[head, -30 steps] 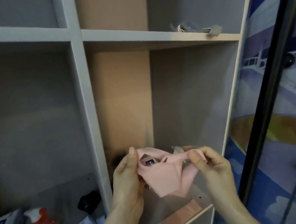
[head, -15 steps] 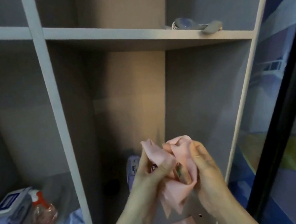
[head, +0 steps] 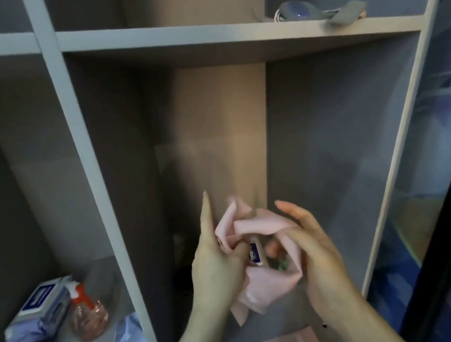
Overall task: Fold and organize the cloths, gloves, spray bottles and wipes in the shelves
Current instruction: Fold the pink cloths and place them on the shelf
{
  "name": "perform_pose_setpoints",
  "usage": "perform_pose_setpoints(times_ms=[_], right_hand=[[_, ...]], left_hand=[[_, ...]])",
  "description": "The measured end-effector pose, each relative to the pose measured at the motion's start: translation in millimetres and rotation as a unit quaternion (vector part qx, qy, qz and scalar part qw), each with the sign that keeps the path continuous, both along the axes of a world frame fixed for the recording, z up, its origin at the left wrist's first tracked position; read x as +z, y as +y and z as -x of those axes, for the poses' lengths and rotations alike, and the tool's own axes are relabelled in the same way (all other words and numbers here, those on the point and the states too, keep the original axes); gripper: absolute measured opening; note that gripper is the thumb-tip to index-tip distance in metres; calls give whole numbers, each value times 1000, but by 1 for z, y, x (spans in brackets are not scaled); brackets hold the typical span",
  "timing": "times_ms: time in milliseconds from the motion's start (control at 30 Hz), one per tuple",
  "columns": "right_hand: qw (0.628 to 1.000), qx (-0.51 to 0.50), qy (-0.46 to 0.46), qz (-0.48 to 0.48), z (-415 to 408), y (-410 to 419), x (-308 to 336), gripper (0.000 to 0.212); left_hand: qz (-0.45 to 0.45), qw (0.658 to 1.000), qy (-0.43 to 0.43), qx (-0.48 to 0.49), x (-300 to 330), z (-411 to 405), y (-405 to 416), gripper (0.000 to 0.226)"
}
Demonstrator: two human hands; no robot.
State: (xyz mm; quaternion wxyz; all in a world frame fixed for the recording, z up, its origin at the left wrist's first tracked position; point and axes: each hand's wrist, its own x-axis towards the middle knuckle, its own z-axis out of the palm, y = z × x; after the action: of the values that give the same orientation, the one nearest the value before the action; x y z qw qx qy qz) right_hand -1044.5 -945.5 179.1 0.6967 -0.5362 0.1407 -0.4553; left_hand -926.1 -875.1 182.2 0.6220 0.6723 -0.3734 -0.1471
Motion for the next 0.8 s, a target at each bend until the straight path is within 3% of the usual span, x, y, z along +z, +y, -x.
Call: perform_pose_setpoints(times_ms=[67, 133, 233, 300, 367, 433, 500, 533, 600, 667, 800], right_hand=[[995, 60, -4, -82, -4, -5, -2, 56], [991, 85, -9, -107, -5, -6, -5, 66], [994, 83, 69, -5, -10, -3, -13, 72], [991, 78, 103, 43, -16, 2, -22, 64], [994, -5, 108, 31, -22, 2, -29, 42], [993, -74, 81, -30, -26, -2, -29, 35], [992, -89, 55, -77, -24, -8, -27, 38], [990, -91, 55, -91, -23, -10, -26, 39], [990, -77, 50, -112, -21, -9, -24, 45], [990, -46, 36, -130, -24, -6, -25, 48], [987, 2, -1, -160, -24, -4, -32, 37]], left_hand=[[53, 989, 125, -61, 0, -8, -2, 86], [89, 968, 225, -63, -1, -16, -6, 68], [98, 947, 305, -34, -4, -23, -11, 64], [107, 927, 357, -48, -4, -22, -12, 56], [88, 911, 391, -91, -4, -21, -9, 63], [33, 925, 360, -119, -4, -21, -3, 90], [-36, 973, 218, -70, -3, -21, 6, 101], [-60, 993, 100, -27, -4, -22, 11, 94], [-56, 995, -78, -10, -10, -22, 16, 65], [-27, 993, -69, -86, -14, -16, 17, 39], [-13, 993, 2, -117, -22, -14, 17, 28]])
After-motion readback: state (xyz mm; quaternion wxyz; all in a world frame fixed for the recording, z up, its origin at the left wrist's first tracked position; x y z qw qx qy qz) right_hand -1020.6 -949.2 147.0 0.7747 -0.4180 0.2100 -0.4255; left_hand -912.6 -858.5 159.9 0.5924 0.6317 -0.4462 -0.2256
